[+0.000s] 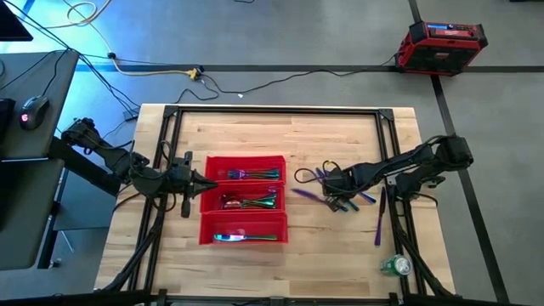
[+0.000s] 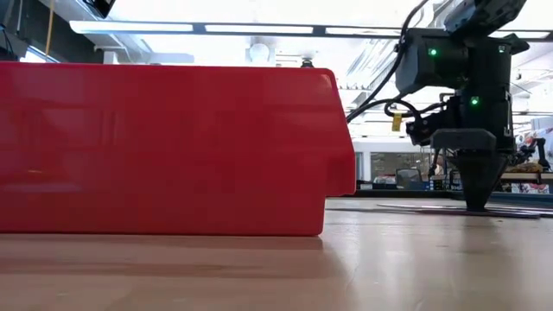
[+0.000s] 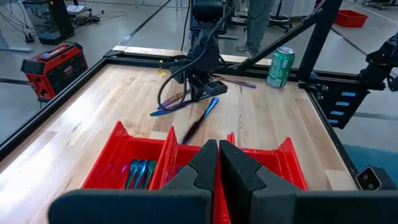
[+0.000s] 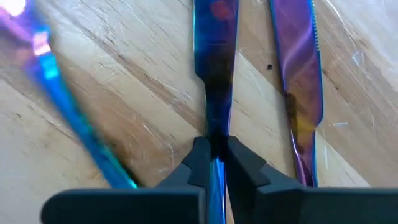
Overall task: Sort silverware
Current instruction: Put the purple table knife into the bottom red bin
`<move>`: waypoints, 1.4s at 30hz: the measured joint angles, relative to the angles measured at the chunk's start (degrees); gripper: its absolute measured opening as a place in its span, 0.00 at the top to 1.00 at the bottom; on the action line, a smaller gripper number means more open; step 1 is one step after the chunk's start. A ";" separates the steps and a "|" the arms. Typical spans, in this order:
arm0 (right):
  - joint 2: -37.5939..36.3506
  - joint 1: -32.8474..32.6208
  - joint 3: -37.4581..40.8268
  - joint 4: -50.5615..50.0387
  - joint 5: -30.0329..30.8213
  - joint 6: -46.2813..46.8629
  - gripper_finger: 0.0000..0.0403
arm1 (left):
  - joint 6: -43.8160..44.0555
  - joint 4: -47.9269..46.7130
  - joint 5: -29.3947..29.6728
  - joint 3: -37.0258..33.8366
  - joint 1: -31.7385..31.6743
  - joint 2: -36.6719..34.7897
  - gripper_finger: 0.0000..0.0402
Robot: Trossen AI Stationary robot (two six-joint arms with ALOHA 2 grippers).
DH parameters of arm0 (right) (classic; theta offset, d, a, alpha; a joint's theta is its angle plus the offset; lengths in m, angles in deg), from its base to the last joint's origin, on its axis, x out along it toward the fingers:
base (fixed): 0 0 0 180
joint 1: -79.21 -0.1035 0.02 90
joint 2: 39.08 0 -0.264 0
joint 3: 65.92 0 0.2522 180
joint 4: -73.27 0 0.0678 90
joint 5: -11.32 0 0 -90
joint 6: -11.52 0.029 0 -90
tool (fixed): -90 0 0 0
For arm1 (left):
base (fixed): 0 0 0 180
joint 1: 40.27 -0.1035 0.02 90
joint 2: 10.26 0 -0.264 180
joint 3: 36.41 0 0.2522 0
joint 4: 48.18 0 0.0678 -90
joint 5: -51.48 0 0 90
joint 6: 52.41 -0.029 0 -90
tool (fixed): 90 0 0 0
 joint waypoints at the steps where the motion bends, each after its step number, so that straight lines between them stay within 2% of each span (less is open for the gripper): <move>1: -0.69 -0.16 -0.43 -1.14 0.61 -0.01 0.99 | -0.01 0.04 -0.01 0.00 0.00 -0.01 1.00; 9: -5.16 -0.23 -4.94 -5.61 3.33 -0.67 0.99 | 0.00 0.04 -0.06 0.00 0.00 -0.01 1.00; 13: -5.00 -0.31 -5.30 -2.09 0.82 -5.64 1.00 | 0.00 -0.01 -0.08 0.00 0.00 -0.02 1.00; 17: -4.95 -1.55 -4.03 8.54 -2.29 -12.18 0.99 | 0.00 0.02 -0.08 0.00 -0.01 -0.03 1.00; 20: -4.97 -3.06 -3.80 14.87 -2.21 -16.46 0.92 | 0.00 -0.01 -0.10 0.00 0.00 0.00 1.00; 24: -3.84 -5.10 -3.77 15.62 2.02 -19.81 0.76 | 0.00 -0.01 -0.08 0.00 0.00 0.01 1.00; 29: -0.74 -5.73 -3.75 15.34 1.72 -22.05 0.62 | 0.00 -0.02 -0.06 0.00 0.00 0.10 1.00; 35: 2.27 -6.57 -3.76 15.68 1.46 -23.07 0.60 | -0.04 -0.03 -0.01 0.00 -0.02 0.34 1.00; 42: 8.40 -6.46 -4.15 16.80 1.05 -27.26 0.62 | -0.02 -0.03 0.08 0.00 -0.02 0.33 1.00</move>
